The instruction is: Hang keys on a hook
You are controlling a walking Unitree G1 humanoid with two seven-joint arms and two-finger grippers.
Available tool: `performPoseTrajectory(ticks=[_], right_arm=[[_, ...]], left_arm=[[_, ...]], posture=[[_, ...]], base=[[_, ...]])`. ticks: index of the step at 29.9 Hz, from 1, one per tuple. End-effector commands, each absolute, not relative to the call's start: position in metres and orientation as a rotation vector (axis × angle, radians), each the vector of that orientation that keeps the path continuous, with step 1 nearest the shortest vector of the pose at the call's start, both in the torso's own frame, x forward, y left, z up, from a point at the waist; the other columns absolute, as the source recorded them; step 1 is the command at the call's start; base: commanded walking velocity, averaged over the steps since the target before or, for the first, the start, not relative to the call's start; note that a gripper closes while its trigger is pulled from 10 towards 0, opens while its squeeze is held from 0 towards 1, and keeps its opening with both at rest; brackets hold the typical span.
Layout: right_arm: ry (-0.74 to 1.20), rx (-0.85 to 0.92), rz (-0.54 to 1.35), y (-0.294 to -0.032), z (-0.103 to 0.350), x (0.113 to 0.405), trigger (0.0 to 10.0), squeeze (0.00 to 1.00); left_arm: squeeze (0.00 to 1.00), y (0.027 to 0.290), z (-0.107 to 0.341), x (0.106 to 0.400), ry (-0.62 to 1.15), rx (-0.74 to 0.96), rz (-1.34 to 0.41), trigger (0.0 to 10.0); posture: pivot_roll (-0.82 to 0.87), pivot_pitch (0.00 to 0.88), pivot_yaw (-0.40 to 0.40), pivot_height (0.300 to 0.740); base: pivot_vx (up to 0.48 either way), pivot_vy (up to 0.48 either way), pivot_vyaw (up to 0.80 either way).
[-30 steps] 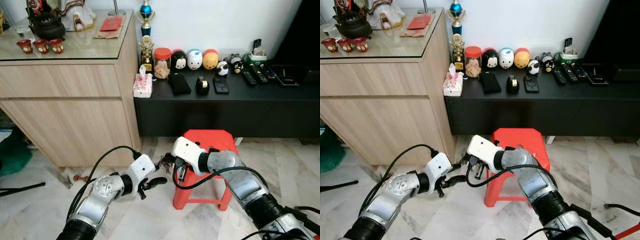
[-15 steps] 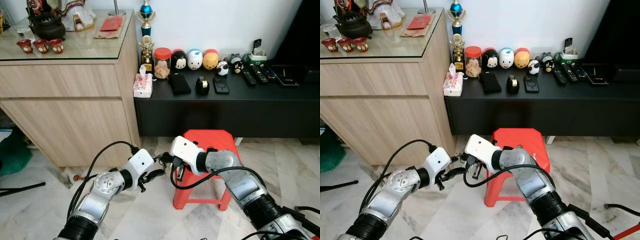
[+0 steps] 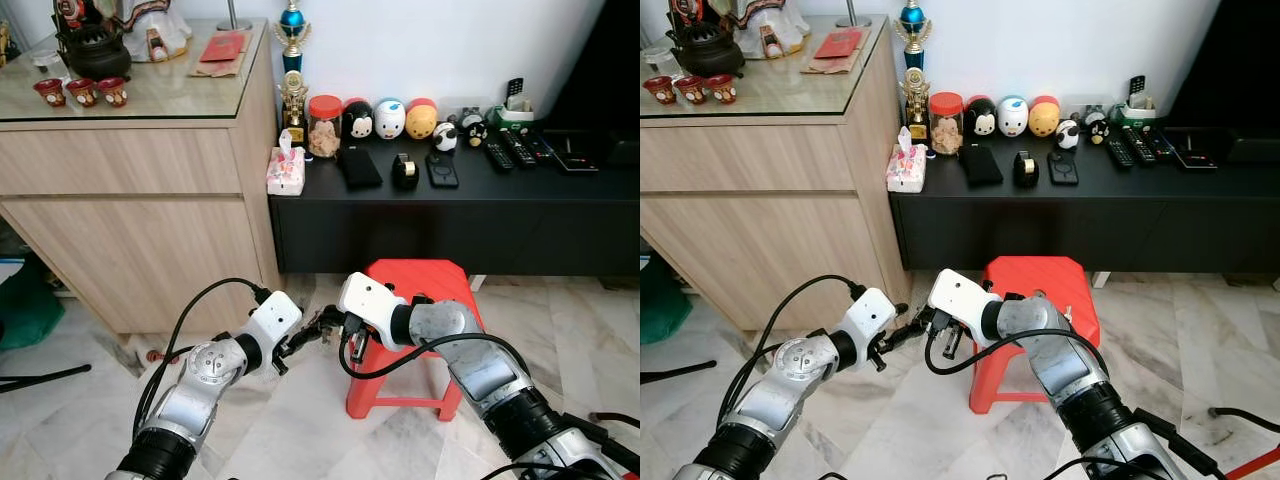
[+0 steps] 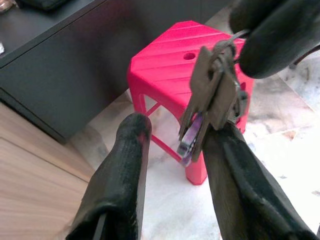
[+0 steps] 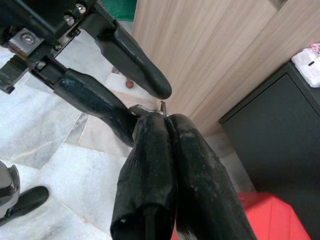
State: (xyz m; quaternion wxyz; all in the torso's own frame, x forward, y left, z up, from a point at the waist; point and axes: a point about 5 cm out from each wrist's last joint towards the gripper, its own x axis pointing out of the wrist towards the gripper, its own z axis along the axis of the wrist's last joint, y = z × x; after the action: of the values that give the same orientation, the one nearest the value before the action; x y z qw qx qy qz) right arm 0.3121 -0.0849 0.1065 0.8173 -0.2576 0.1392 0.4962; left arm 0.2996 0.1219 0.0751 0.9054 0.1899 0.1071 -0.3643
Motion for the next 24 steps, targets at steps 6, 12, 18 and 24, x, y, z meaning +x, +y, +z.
performPoseTrajectory(ticks=[6,12,18,24], right_arm=[[0.261,-0.547,1.075,-0.078,0.114,0.312,10.0,0.0],[0.25,-0.542,1.103,-0.073,0.115,0.31,10.0,0.0],[0.252,-0.541,1.106,-0.073,0.114,0.309,10.0,0.0],[0.251,-0.544,1.105,-0.072,0.114,0.31,10.0,0.0]], left_arm=[[0.0,0.118,0.08,0.301,0.188,0.376,-0.773,10.0],[0.0,0.113,0.081,0.299,0.174,0.351,-0.805,8.4],[0.0,0.111,0.08,0.299,0.172,0.337,-0.816,0.0],[0.0,0.111,0.08,0.298,0.176,0.33,-0.833,0.0]], posture=[[-0.08,0.0,-0.018,0.74],[-0.08,0.0,-0.017,0.74],[-0.08,0.0,-0.016,0.74],[-0.08,0.0,-0.019,0.74]], base=[[0.0,0.0,0.0],[0.0,0.0,0.0],[0.0,0.0,0.0],[0.0,0.0,0.0]])
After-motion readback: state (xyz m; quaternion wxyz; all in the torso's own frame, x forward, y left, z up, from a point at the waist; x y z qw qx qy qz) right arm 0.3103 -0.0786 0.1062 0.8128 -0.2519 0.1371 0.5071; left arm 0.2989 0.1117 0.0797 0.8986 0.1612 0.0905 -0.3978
